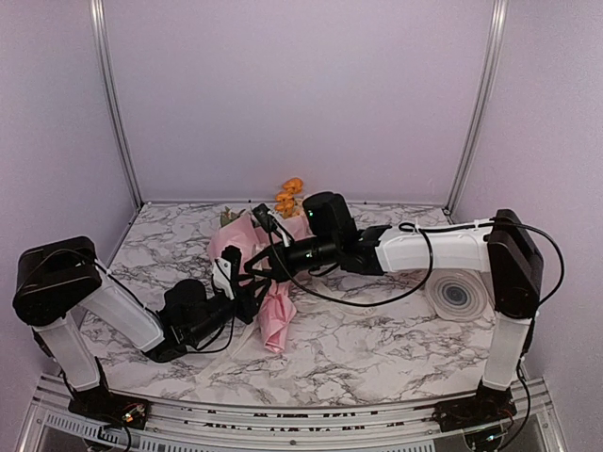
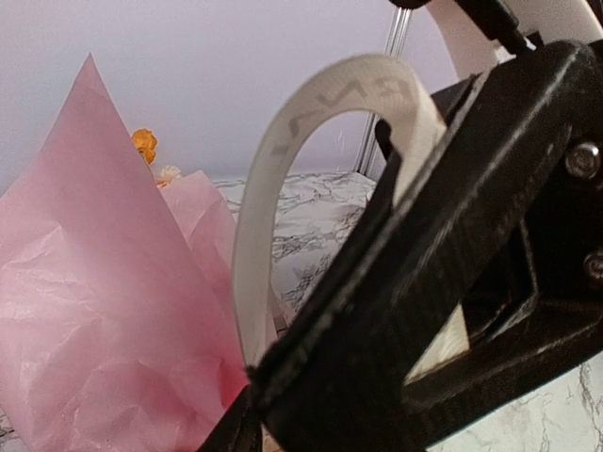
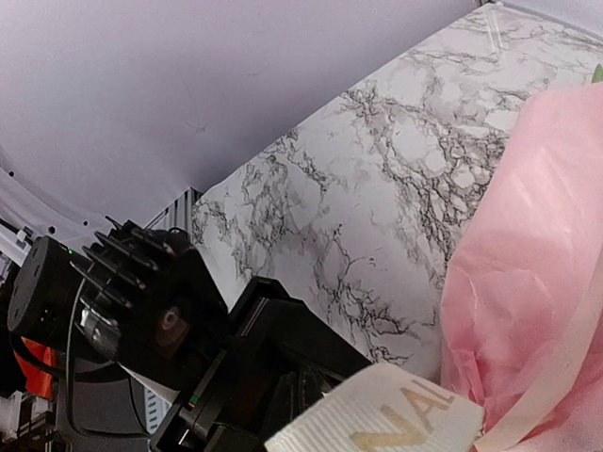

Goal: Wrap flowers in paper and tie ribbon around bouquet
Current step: Cross the half-tied ribbon over the folded bouquet.

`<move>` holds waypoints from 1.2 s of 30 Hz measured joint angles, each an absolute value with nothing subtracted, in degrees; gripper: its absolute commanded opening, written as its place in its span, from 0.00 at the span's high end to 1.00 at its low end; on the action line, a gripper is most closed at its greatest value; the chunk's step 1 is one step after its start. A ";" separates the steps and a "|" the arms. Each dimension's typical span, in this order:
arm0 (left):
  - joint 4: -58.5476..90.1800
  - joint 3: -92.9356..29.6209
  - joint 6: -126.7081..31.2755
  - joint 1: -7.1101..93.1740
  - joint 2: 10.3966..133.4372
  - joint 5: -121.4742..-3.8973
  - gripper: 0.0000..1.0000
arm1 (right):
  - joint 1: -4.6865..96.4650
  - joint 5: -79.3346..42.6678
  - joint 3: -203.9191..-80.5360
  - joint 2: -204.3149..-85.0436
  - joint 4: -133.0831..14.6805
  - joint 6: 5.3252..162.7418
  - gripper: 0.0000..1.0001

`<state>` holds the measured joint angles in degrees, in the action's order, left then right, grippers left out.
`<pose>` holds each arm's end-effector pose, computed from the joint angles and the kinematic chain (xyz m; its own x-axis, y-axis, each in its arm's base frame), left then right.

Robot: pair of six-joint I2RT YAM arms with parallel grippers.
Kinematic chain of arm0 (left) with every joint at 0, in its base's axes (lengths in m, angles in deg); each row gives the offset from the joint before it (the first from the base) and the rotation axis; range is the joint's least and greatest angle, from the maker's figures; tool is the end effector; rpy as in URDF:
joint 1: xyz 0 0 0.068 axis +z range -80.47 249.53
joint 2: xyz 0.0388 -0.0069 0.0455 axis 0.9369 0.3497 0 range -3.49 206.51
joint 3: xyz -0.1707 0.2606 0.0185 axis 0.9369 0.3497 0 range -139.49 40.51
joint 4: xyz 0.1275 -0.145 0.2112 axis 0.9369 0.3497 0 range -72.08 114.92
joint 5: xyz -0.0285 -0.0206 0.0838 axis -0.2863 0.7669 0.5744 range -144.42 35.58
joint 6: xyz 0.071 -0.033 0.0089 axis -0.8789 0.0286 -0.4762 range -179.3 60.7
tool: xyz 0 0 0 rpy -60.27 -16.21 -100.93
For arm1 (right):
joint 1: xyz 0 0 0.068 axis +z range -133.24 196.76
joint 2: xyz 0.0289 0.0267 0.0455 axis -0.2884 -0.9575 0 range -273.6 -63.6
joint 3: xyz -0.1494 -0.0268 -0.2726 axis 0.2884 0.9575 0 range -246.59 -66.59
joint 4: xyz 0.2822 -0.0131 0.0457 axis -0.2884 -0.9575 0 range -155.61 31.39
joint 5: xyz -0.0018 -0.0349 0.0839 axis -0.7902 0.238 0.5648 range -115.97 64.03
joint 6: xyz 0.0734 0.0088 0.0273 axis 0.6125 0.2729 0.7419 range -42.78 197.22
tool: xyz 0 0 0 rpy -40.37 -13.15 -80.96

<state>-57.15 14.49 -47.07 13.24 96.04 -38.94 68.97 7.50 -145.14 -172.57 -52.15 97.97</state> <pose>0.2059 -0.2761 0.1744 -0.1237 -0.1824 -0.9754 0.6419 0.7349 -0.2188 0.2783 0.4198 0.2627 -0.5758 -0.2601 -0.7751 -0.8170 0.2194 0.5333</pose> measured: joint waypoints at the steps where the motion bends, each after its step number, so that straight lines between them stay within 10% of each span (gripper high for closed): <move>1: -57.89 14.49 -46.87 13.24 96.12 -39.27 0.68 | 68.97 7.50 -145.11 -172.57 -52.17 97.97 1.00; 5: -59.88 14.40 -46.67 13.26 97.28 -40.84 1.00 | 68.97 7.48 -145.07 -172.57 -52.15 97.97 1.00; 10: -60.60 14.40 -46.39 13.24 97.76 -41.45 1.00 | 68.92 7.13 -144.85 -172.57 -52.13 97.97 1.00; 15: -61.23 14.58 -46.00 13.30 97.76 -41.30 1.00 | 68.60 6.67 -144.70 -172.44 -53.74 97.03 0.50; 18: -61.41 14.88 -45.73 13.30 97.76 -40.93 1.00 | 68.09 5.25 -144.68 -171.30 -58.44 94.43 0.02; 25: -61.10 14.93 -46.67 13.24 97.76 -40.93 1.00 | 63.07 -5.26 -141.42 -157.99 -74.99 85.99 0.02; 29: -59.25 14.91 -49.43 12.30 97.74 -40.45 1.00 | 59.22 -15.56 -141.55 -153.94 -82.53 83.20 0.26; 36: -55.14 14.91 -53.25 11.25 97.52 -39.05 1.00 | 57.06 -20.70 -157.09 -175.23 -91.62 80.46 0.37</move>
<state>-55.14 14.91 -53.25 11.25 97.52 -39.05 57.06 -20.70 -157.09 -175.23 -91.62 80.46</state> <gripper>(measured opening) 0.005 0.647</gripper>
